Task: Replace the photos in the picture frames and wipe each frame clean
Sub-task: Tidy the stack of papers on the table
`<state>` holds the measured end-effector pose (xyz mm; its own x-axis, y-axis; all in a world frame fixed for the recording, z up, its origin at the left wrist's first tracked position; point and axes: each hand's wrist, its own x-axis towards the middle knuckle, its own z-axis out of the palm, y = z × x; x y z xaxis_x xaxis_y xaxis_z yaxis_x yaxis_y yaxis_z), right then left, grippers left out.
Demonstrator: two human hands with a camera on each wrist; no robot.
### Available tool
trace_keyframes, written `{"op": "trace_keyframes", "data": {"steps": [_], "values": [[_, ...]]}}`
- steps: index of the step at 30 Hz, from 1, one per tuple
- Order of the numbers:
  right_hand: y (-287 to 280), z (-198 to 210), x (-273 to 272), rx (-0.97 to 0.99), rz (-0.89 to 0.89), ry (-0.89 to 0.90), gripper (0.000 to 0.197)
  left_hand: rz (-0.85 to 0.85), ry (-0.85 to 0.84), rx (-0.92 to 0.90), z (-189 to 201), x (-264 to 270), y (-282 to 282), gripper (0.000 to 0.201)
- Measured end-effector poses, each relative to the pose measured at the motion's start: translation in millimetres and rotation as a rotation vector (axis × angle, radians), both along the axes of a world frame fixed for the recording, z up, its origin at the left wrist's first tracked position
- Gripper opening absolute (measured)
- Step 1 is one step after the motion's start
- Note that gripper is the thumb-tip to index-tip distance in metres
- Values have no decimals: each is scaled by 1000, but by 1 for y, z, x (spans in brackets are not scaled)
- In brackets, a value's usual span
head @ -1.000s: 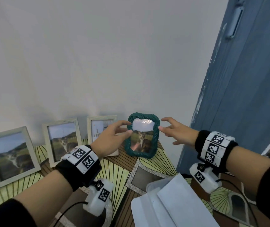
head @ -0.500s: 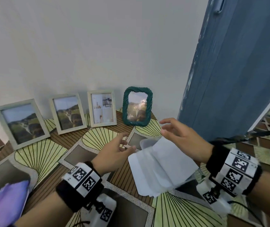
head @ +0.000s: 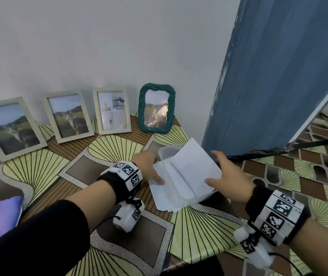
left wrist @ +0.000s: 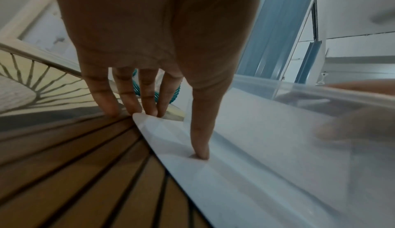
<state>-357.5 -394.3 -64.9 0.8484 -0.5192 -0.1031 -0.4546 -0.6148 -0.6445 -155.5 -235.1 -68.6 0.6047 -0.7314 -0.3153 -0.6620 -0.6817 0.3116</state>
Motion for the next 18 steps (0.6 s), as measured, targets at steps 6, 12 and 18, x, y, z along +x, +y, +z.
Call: {"op": "trace_keyframes", "data": {"steps": [6, 12, 18], "values": [[-11, -12, -4, 85, -81, 9, 60, 78, 52, 75, -3, 9, -14, 79], [-13, -21, -14, 182, -245, -78, 52, 63, 31, 115, 0, 6, -19, 72], [-16, -21, -16, 338, -354, -172, 51, 64, 52, 60, -1, 0, -20, 78]]}}
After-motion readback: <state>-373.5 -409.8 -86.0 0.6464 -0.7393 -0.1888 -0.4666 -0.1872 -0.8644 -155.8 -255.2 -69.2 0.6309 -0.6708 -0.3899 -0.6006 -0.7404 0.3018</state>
